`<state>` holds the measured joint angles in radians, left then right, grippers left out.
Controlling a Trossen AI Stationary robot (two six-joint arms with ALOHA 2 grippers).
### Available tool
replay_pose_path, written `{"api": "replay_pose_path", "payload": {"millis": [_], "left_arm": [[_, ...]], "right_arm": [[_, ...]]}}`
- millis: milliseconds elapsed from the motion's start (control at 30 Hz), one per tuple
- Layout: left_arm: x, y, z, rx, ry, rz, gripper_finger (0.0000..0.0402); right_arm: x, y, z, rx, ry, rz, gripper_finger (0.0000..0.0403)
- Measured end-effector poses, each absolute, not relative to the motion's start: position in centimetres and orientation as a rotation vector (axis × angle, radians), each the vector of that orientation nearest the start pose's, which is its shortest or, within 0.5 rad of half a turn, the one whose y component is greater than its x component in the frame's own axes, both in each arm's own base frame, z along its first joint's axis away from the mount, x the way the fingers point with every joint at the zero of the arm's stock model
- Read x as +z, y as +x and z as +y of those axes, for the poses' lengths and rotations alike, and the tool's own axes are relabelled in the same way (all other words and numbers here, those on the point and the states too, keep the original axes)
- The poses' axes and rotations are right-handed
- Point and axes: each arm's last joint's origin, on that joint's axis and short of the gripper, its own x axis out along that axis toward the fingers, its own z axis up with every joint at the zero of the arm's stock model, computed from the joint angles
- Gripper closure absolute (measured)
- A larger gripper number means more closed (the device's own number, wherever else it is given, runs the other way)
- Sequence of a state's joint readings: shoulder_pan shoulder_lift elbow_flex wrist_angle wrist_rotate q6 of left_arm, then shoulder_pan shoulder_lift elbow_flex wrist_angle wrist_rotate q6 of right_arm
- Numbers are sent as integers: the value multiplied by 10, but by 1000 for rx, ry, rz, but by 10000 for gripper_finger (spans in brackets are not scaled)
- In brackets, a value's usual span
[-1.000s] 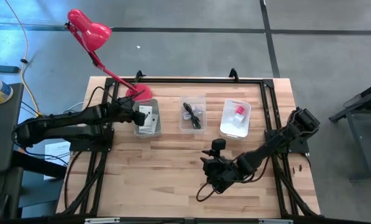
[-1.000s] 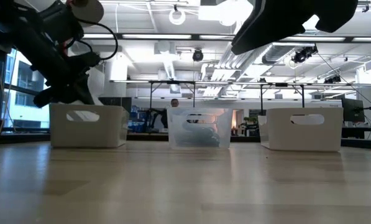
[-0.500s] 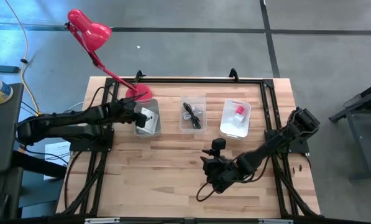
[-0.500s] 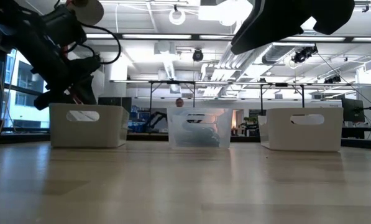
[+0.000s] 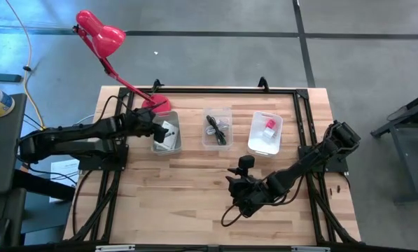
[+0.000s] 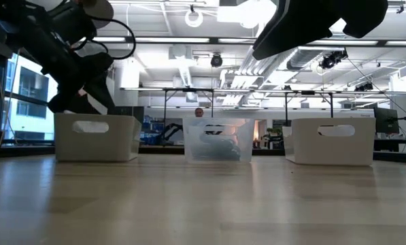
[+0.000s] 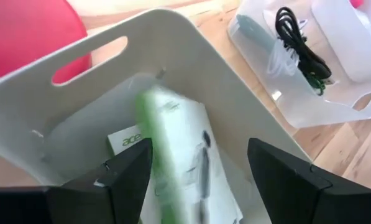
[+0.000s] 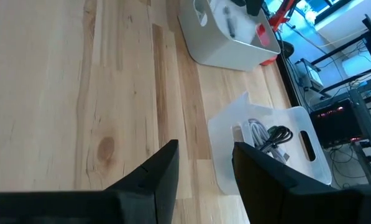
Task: Pick and place items into bin
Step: Return to Home Position
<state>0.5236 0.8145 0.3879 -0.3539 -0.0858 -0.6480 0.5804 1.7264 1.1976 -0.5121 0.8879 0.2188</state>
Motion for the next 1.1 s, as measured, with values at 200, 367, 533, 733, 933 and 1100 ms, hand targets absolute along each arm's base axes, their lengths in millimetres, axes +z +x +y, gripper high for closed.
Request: {"api": "replay_pose_path", "payload": {"millis": [200, 367, 533, 733, 933, 1100], "left_arm": [[182, 132, 80, 837, -728, 580, 148], [183, 134, 80, 805, -708, 576, 148], [198, 144, 81, 603, -666, 497, 152], [239, 161, 76, 246, -531, 333, 163], [280, 172, 59, -38, -283, 209, 165], [297, 178, 38, -210, 0, 151, 165]], "right_arm": [[218, 302, 171, -358, -492, 732, 261], [218, 302, 171, -362, -489, 731, 261], [224, 297, 175, -386, -535, 697, 261], [256, 275, 178, -370, -519, 619, 261], [290, 253, 174, -349, -573, 536, 261], [319, 234, 166, -515, -599, 412, 261]]}}
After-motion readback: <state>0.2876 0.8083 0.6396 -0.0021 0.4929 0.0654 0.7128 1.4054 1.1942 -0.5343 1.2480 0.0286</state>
